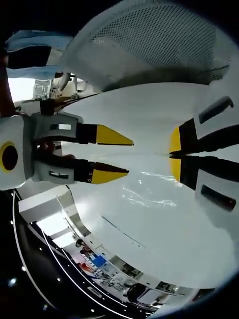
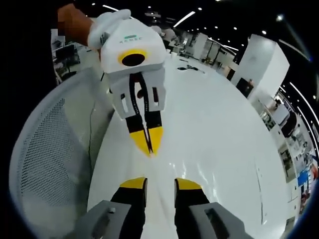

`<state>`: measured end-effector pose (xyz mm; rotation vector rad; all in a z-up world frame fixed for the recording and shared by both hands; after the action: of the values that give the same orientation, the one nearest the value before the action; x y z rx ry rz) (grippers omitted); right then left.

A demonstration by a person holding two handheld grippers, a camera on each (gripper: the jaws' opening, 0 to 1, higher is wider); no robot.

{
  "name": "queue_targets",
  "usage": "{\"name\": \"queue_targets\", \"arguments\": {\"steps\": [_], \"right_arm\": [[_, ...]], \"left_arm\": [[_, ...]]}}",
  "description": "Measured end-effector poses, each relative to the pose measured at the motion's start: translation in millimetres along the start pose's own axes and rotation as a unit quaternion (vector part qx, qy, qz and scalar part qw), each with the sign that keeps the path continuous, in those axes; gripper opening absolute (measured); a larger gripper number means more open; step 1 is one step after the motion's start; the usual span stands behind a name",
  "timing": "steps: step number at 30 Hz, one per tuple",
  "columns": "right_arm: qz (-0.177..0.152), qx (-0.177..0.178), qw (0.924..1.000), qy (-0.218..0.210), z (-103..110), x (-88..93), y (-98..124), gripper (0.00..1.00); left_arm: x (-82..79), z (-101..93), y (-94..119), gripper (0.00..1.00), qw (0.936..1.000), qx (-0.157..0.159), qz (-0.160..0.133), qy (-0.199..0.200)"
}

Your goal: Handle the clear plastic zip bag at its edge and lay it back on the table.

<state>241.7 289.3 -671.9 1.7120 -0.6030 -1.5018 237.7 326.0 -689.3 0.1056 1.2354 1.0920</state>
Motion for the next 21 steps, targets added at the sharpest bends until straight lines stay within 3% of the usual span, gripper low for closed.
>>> {"name": "queue_targets", "arguments": {"steps": [21], "right_arm": [[0.006, -0.017, 0.9997, 0.014, 3, -16.4, -25, 0.1]], "left_arm": [[-5.2, -3.4, -1, 0.0, 0.9998, 0.017, 0.006, 0.001]]}}
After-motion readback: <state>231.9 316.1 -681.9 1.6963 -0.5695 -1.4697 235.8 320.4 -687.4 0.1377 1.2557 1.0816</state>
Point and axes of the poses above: the point that each gripper's makers call its tool centre point, and the gripper's own axes: y roughly backward along the fingers, z roughly to its left, x roughly out of its underside, the point moved 1 cm from there along y, roughly backward along the fingers, and after that the axes turned 14 degrees about -x, right-handed, at the moved point
